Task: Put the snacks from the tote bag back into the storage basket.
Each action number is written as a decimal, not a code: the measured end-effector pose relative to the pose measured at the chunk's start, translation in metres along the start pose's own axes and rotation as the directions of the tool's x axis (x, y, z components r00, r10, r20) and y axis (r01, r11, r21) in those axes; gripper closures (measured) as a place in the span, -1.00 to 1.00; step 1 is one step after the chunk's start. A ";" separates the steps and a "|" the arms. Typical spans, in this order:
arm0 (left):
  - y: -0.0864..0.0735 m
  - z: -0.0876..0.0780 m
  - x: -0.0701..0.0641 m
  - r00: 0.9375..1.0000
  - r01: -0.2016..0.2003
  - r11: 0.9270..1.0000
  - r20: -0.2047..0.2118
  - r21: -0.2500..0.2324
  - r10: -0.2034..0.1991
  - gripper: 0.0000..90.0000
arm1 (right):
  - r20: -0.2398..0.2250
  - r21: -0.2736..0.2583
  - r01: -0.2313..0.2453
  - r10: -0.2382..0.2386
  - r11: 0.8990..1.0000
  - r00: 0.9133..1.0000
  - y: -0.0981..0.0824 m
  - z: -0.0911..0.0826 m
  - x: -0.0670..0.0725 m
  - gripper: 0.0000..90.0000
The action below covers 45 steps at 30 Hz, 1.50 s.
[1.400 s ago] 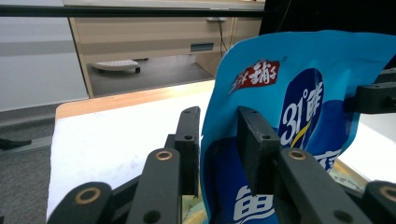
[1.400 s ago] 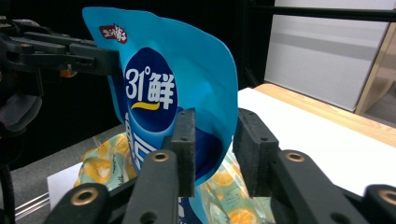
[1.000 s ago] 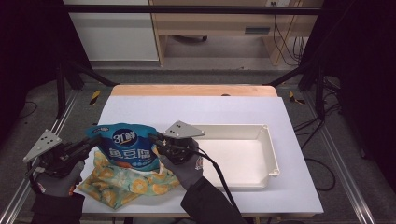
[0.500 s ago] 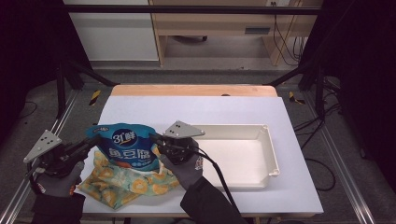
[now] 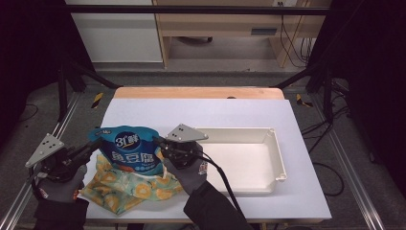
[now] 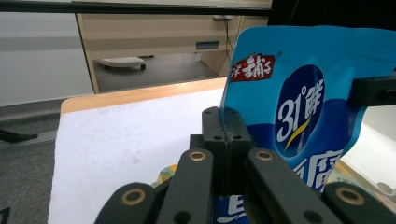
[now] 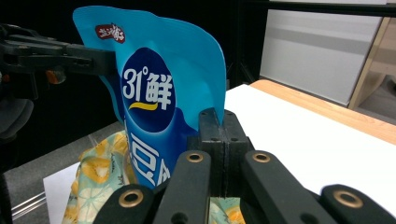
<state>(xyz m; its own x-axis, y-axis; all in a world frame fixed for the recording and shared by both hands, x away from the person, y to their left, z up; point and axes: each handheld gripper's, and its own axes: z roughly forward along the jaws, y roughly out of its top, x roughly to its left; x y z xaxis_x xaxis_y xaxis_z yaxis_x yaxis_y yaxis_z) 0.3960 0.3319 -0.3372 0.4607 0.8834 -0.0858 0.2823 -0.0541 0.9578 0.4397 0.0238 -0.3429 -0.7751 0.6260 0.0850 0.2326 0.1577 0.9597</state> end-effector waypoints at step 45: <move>0.033 -0.018 -0.014 1.000 -0.027 0.996 0.009 -0.083 0.027 1.00 | 0.013 -0.067 0.042 -0.041 0.997 0.999 0.034 -0.020 0.005 1.00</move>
<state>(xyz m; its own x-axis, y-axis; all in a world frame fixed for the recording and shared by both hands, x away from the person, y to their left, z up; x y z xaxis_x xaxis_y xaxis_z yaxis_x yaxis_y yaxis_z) 0.3836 0.3263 -0.2993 0.4756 0.8775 -0.0620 0.1991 -0.0387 0.9792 0.4321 0.0168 -0.3050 -0.7761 0.6292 0.0423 0.1602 0.1318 0.9782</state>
